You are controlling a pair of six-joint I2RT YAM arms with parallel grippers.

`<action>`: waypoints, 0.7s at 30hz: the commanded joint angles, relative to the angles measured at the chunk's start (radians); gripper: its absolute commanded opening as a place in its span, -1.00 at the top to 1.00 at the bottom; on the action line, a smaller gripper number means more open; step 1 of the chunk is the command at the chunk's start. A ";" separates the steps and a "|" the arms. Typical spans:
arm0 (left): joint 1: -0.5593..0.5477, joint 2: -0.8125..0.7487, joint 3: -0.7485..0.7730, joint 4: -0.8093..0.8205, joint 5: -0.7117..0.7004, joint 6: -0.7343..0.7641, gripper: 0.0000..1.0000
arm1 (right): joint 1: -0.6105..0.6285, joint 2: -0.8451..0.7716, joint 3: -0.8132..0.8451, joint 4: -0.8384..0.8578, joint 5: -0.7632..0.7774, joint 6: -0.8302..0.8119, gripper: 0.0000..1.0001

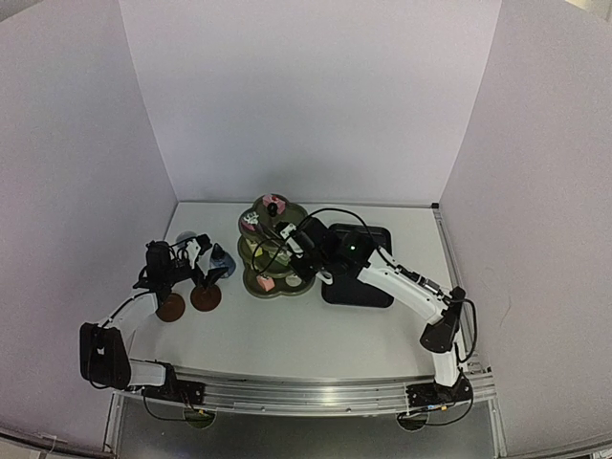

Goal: Serve the afternoon tea

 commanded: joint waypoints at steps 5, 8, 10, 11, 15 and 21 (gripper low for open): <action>-0.003 -0.034 0.004 -0.010 0.016 -0.008 -0.98 | -0.017 -0.015 0.035 -0.009 0.015 0.046 1.00; -0.003 -0.033 0.003 -0.005 0.014 -0.009 -0.98 | -0.017 -0.017 0.035 -0.015 0.001 0.049 0.88; -0.003 -0.034 0.002 -0.004 0.013 -0.009 -0.98 | -0.018 -0.021 0.037 -0.016 -0.011 0.050 0.57; -0.003 -0.033 0.001 -0.003 0.012 -0.008 -0.98 | -0.017 -0.021 0.039 -0.017 -0.014 0.051 0.49; -0.002 -0.035 -0.002 -0.003 0.009 -0.008 -0.98 | -0.017 -0.029 0.047 -0.020 -0.008 0.052 0.38; -0.003 -0.036 -0.001 -0.008 0.005 -0.003 -0.98 | -0.017 -0.062 0.034 -0.025 -0.031 0.063 0.35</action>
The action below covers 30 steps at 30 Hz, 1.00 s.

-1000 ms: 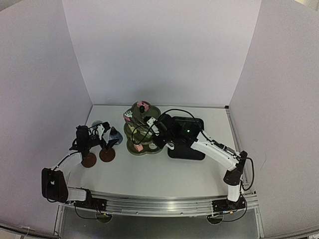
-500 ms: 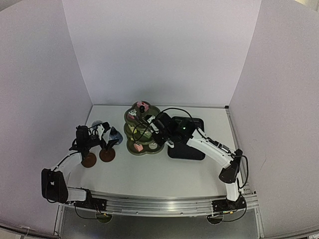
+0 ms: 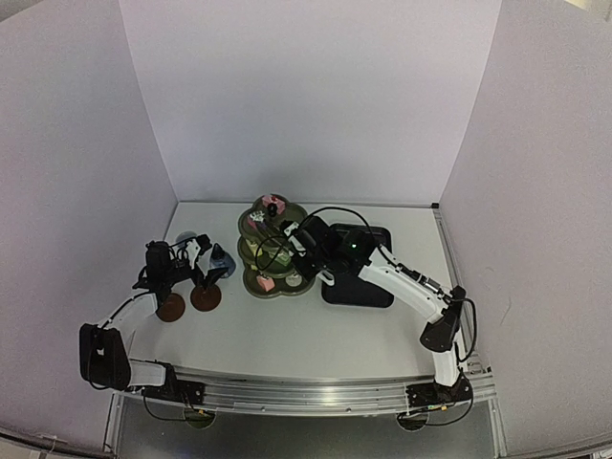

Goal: Serve the afternoon tea

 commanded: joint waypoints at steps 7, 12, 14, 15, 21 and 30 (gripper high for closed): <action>-0.003 -0.018 0.007 0.002 0.008 -0.001 -0.98 | -0.001 -0.101 0.014 -0.012 -0.028 0.030 0.33; -0.003 -0.020 0.009 -0.003 0.007 0.001 -0.98 | -0.001 -0.141 -0.012 -0.019 -0.032 0.044 0.34; -0.003 -0.020 0.009 -0.005 0.006 0.002 -0.98 | -0.001 -0.162 -0.036 -0.020 -0.029 0.051 0.35; -0.004 -0.019 0.010 -0.004 0.006 0.005 -0.98 | -0.001 -0.174 -0.046 -0.022 -0.031 0.055 0.35; -0.003 -0.012 0.024 0.000 -0.003 0.019 -0.98 | -0.001 -0.252 -0.122 -0.041 -0.058 0.081 0.37; -0.003 -0.006 0.017 0.008 0.002 0.015 -0.98 | -0.002 -0.478 -0.324 -0.045 0.131 0.245 0.39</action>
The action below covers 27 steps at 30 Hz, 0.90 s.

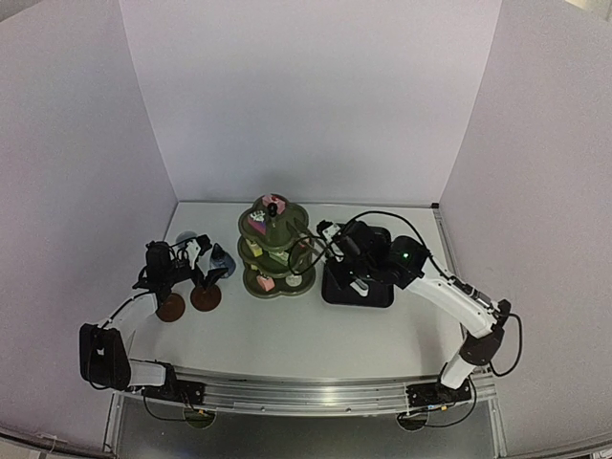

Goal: Serve the afternoon tea

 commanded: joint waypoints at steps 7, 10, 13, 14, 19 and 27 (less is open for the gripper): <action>-0.005 0.001 0.019 0.030 0.010 0.001 -0.99 | -0.070 -0.223 -0.260 0.013 0.264 0.324 0.39; -0.004 -0.003 0.018 0.030 0.012 -0.001 -0.98 | -0.112 -0.206 -0.332 0.019 0.260 0.390 0.39; -0.004 -0.008 0.020 0.021 0.010 0.001 -0.99 | -0.131 -0.164 -0.373 0.041 0.224 0.417 0.40; -0.005 -0.009 0.019 0.018 0.009 0.002 -0.99 | -0.136 -0.150 -0.389 0.059 0.203 0.421 0.40; -0.005 -0.012 0.015 0.019 0.010 0.004 -0.98 | -0.163 -0.098 -0.481 0.144 0.131 0.471 0.41; -0.004 -0.013 0.008 0.023 0.010 0.007 -0.99 | -0.184 0.005 -0.545 0.267 0.007 0.517 0.38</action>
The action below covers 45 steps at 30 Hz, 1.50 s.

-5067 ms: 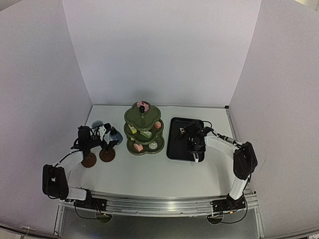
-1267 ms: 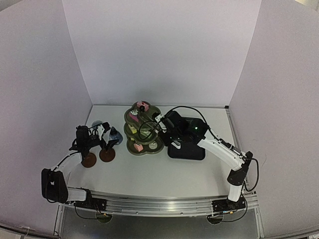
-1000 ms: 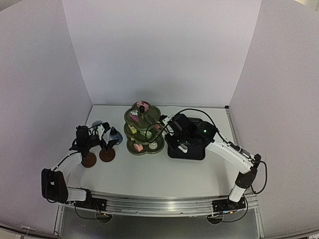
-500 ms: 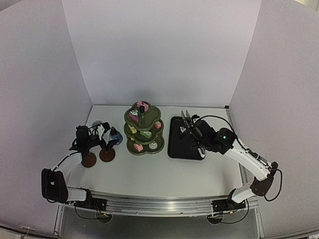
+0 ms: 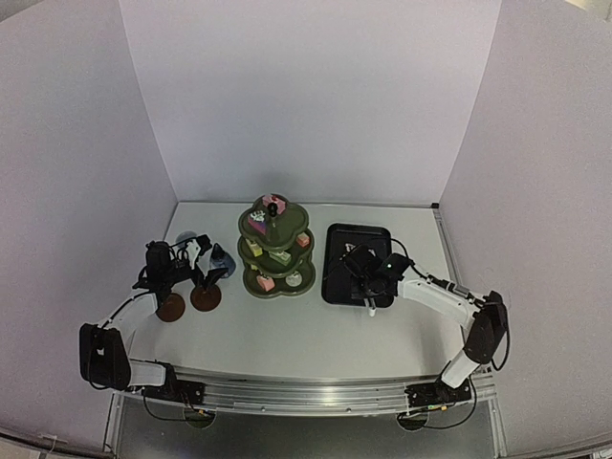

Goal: Serve the afternoon tea

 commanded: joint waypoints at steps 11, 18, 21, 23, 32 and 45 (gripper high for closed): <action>-0.004 -0.021 0.006 0.023 0.003 0.007 -0.99 | -0.058 0.207 0.043 0.127 -0.116 0.145 0.38; -0.004 -0.018 -0.001 0.034 0.002 0.006 -0.99 | -0.064 0.262 0.071 0.155 -0.145 0.127 0.38; -0.004 -0.020 -0.002 0.033 -0.003 0.006 -0.98 | -0.067 0.266 0.070 0.161 -0.166 0.120 0.38; -0.004 -0.020 -0.005 0.033 -0.008 0.006 -0.99 | -0.067 0.258 0.068 0.161 -0.178 0.118 0.38; -0.005 -0.012 -0.011 0.040 -0.008 0.006 -0.99 | -0.066 0.208 0.043 0.158 -0.241 0.118 0.38; -0.004 -0.011 -0.003 0.031 -0.010 0.006 -0.99 | -0.090 0.274 0.093 0.158 -0.190 0.166 0.38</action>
